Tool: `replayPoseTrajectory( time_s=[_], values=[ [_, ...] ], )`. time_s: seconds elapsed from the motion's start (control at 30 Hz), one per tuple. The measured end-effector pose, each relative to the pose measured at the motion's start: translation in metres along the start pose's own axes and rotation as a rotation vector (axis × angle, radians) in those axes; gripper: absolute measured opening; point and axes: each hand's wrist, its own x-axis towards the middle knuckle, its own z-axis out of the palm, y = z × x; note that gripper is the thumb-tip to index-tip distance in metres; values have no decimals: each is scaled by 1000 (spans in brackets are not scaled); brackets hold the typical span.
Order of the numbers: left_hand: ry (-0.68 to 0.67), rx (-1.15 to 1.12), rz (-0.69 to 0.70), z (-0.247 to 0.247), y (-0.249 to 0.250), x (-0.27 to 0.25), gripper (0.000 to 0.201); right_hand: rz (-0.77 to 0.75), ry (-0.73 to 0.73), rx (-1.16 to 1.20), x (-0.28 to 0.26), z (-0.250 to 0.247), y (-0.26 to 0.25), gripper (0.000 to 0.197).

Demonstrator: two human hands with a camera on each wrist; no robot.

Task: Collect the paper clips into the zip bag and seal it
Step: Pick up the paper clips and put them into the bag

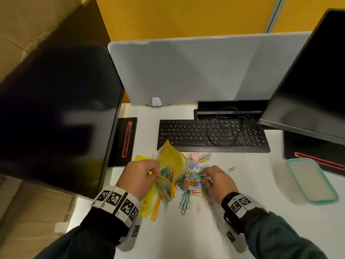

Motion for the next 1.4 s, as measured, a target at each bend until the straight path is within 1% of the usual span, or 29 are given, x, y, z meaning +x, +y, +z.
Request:
replayPoseTrajectory(
  time_s=[0.07,0.13,0.23,0.3,0.4,0.47,0.53,0.6,0.67,0.73,0.8,0.97,1.03,1.23,1.4],
  values=[
    [0,10,4,2,-2,-2,35,-55,-74,-106,15,-2,-2,45],
    [2,21,15,3,-4,-4,35,-102,-166,-177,28,-1,-6,55],
    [-7,29,37,2,-2,-5,32,-118,-270,-232,42,1,-12,62],
    [-14,45,52,0,-1,-4,30,-107,-307,-259,46,2,-16,65],
    [-17,56,58,-1,-3,-1,28,-114,-288,-281,46,2,-19,72],
    [-15,54,61,0,-4,1,34,-127,-227,-274,45,1,-19,76],
    [-12,51,58,1,-5,3,39,-118,-206,-271,45,-1,-16,89],
    [-14,45,57,1,-6,5,40,-78,-260,-281,44,-2,-13,108],
    [-18,45,62,1,-6,7,39,-51,-310,-300,42,-2,-11,115],
    [-19,47,63,0,-7,9,38,-47,-294,-288,41,0,-12,108],
    [-29,43,63,-1,-8,11,33,-41,-263,-257,42,2,-13,93],
    [-35,46,56,0,-9,13,12,-56,-238,-256,46,4,-13,52],
    [-34,43,60,-1,-9,15,10,-64,-215,-261,47,4,-12,42],
    [-44,57,60,-3,-5,18,5,-60,-185,-351,47,4,-11,29],
    [-60,58,61,-1,-4,19,6,-19,-149,-315,42,5,-8,29]
  ],
)
